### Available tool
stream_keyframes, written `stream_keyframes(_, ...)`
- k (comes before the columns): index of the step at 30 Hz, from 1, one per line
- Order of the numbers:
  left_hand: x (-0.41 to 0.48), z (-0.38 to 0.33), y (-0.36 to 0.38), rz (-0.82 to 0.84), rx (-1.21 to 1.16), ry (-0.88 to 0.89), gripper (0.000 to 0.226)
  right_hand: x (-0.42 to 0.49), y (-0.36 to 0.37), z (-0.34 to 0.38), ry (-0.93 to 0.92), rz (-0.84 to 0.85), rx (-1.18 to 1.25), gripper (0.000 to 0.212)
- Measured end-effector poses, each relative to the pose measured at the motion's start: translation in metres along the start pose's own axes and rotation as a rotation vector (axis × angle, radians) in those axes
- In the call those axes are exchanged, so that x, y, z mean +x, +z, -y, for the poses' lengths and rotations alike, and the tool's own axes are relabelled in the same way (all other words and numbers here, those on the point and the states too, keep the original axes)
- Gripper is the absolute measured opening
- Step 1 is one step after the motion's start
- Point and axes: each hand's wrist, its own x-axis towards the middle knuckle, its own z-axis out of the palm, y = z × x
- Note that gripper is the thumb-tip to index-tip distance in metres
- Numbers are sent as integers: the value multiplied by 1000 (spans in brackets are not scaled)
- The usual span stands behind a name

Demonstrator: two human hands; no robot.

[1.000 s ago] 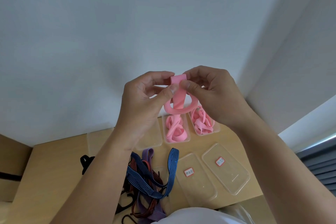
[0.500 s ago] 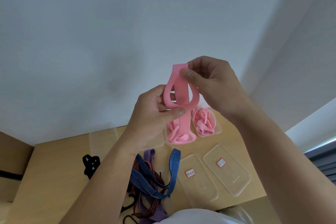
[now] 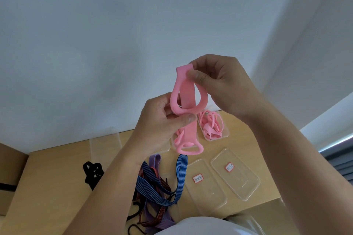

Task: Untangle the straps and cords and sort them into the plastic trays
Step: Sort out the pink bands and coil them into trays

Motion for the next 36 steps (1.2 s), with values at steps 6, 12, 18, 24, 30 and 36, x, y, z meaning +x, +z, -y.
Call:
stream_keyframes(6, -3, 14, 4, -19, 19, -74, 16, -1, 2, 3, -64, -17, -44, 8)
stream_keyframes(12, -4, 21, 3, -94, -82, -193, 16, -14, 6, 4, -194, 11, -93, 10)
stream_keyframes(18, 3, 11, 6, -78, -402, -347, 21, -29, 12, -10, -489, -31, -268, 16)
stream_keyframes(24, 16, 14, 0, -75, -512, -419, 26, -40, 23, -36, -569, -49, -502, 23)
stream_keyframes(30, 19, 17, -16, 16, -648, -507, 35, -43, 26, -58, -541, 30, -627, 20)
stream_keyframes(36, 15, 25, -28, 81, -737, -572, 55, -44, 34, -72, -486, 75, -685, 19)
